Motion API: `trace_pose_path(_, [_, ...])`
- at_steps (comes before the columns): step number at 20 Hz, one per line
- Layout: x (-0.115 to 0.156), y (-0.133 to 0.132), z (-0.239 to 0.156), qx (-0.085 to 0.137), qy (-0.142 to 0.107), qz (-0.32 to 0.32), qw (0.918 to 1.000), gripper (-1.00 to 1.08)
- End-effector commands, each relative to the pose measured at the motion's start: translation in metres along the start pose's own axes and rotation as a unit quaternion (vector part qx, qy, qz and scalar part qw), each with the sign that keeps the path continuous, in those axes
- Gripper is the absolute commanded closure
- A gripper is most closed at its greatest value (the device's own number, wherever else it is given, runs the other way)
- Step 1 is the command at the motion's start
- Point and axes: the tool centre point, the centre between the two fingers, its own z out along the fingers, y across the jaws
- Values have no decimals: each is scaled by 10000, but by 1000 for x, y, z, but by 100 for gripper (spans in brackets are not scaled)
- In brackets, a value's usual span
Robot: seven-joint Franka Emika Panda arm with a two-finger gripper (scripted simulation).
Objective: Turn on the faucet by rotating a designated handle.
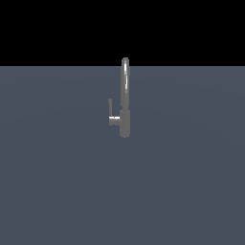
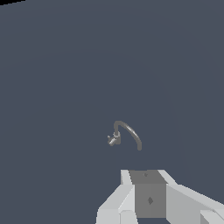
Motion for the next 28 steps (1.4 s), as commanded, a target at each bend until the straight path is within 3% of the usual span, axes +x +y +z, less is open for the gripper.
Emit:
trace_pose_path(1, [-7,-21,10,-122,173,190,9996,108])
trace_pose_path(8, [-25,-78,62,-532,561,656,9948,108])
trace_pose_path(16, [-40,-126,166,-1103,823,1157,9837,108])
trace_pose_path(22, [-47,-140,268,-1603,893,1547,9708,108])
trace_pose_path(28, [-55,-127,382,-2154,862,1975,9525,108])
